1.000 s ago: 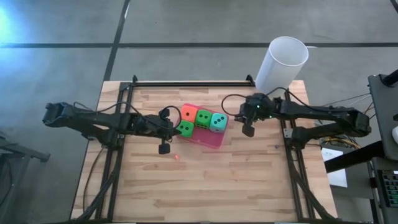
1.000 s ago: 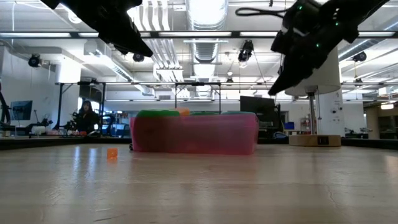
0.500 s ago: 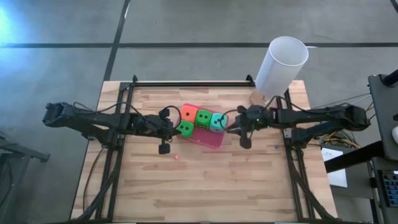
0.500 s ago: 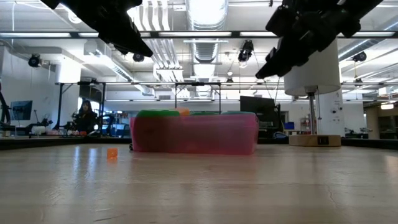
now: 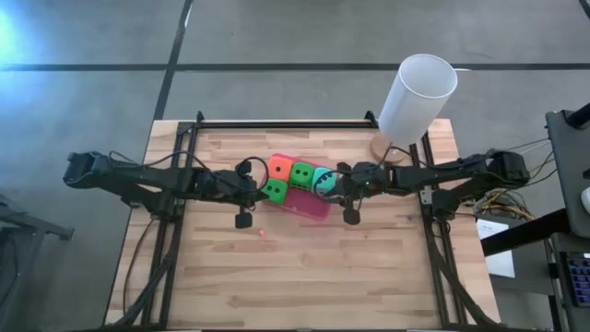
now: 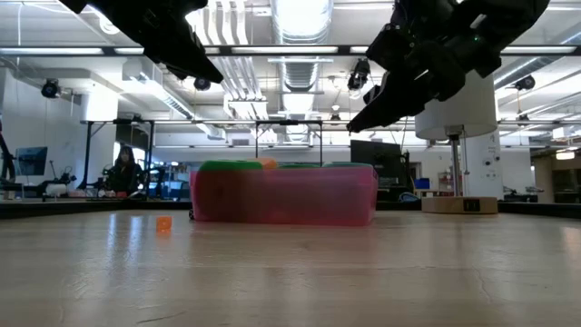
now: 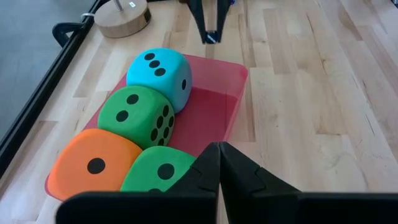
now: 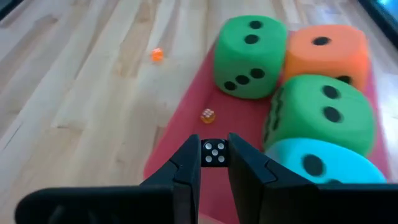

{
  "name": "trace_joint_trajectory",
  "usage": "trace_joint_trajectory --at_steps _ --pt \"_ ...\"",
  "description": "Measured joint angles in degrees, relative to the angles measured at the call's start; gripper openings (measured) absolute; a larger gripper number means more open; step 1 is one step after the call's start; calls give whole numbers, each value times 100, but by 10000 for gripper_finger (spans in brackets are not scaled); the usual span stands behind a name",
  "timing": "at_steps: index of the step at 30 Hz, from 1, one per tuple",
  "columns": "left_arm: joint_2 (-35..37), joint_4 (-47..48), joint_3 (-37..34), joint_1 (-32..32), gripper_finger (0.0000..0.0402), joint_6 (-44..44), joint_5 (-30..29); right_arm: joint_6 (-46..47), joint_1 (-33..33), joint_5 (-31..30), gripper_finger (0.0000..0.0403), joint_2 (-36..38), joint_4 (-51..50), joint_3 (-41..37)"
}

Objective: Pick & Place Dice
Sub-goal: Put the right small black die into the pink bin

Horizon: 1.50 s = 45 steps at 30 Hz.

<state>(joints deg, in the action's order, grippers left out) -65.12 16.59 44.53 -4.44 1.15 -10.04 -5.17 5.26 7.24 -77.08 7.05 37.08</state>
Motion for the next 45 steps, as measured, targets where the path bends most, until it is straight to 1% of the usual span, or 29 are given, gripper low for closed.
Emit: trace_joint_trajectory --at_steps 3,9,11,16,18,23,26,30,35,39,45 --pt "0 0 0 -1 10 0 -1 -124 0 182 52 -157 142 2" --pt "0 -1 0 1 10 0 -2 -60 28 178 57 -435 253 2" --pt "0 -1 0 -1 10 0 -1 -98 26 180 67 -530 262 2" --pt "0 1 0 1 10 0 0 -122 26 146 108 -641 369 2" --pt "0 1 0 -1 10 0 -2 -125 26 -38 123 -644 453 2" --pt "0 1 0 -1 10 0 -2 -151 89 -781 151 -581 489 4" --pt "0 1 0 -1 10 0 0 -126 175 -892 159 -577 481 4" --pt "0 1 0 -1 10 0 0 -101 193 -852 164 -607 470 3" --pt "0 1 0 1 10 0 0 -100 192 -707 158 -646 380 2" --pt "0 1 0 0 10 0 0 -98 195 -722 152 -646 190 -2" --pt "0 3 0 -1 10 0 0 -168 203 -767 149 -646 195 0"
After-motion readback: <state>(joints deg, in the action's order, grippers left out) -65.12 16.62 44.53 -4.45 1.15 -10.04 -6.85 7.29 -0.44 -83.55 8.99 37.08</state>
